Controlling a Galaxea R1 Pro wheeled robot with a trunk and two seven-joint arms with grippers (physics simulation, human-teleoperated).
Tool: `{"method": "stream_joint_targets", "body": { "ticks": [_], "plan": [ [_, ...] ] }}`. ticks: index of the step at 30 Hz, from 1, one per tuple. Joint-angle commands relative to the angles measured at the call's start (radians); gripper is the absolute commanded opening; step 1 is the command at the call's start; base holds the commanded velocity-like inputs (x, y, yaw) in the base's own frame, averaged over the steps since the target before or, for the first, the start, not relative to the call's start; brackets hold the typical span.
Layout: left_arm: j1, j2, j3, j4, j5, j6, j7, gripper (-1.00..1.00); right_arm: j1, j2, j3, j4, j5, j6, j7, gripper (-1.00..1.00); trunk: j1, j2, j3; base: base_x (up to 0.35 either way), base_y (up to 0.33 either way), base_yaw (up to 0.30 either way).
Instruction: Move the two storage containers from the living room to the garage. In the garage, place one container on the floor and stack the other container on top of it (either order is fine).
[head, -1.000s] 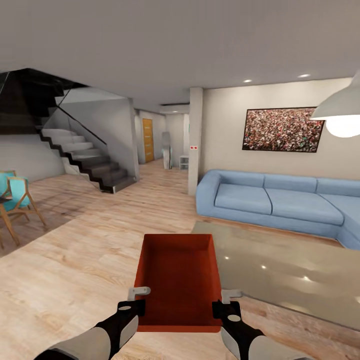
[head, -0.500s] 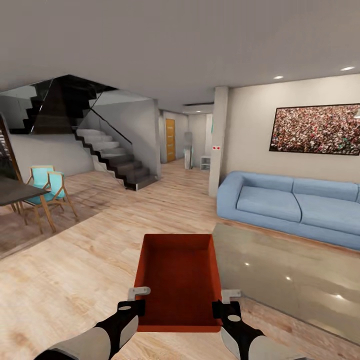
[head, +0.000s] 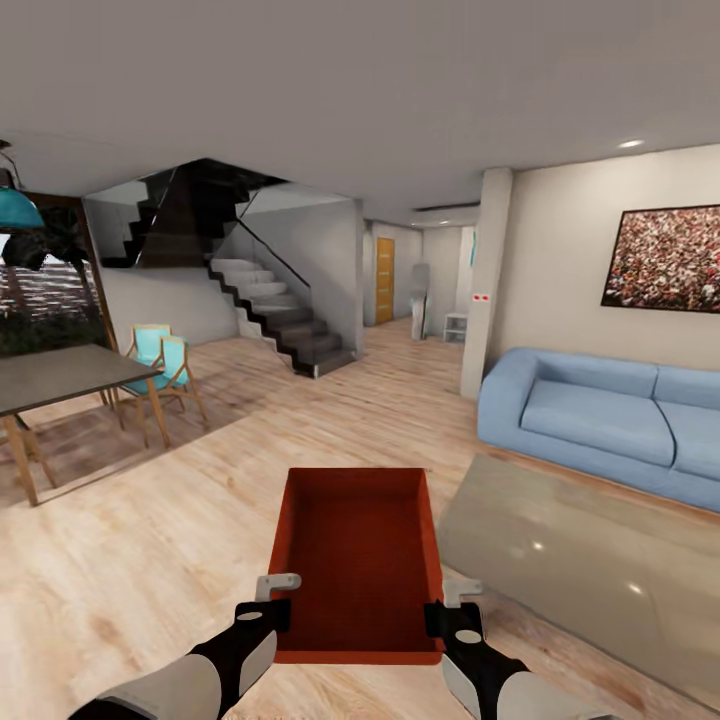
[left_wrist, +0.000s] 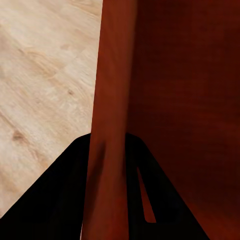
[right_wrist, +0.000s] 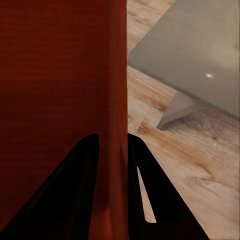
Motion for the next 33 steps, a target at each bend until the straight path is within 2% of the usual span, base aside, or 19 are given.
{"method": "stream_joint_targets", "body": {
  "ticks": [1,20,33],
  "plan": [
    [-0.001,0.012,0.05,-0.001,0.007,0.001,0.006,-1.0,0.0,0.0,-0.02,-0.001,-0.001,-0.002,-0.001,-1.0,0.0,-0.001,-0.001,0.0,0.0,0.3],
    [-0.001,0.012,0.05,0.0,0.018,-0.008,0.006,-1.0,-0.001,0.0,-0.021,-0.001,0.004,-0.011,-0.002,-1.0,0.0,-0.001,-0.001,0.014,0.0,0.297],
    [-0.001,0.015,0.05,0.017,0.019,-0.034,0.006,-1.0,0.0,0.001,-0.021,-0.001,0.003,-0.012,-0.002,-1.0,0.0,-0.001,-0.001,0.29,0.0,0.024]
  ]
}}
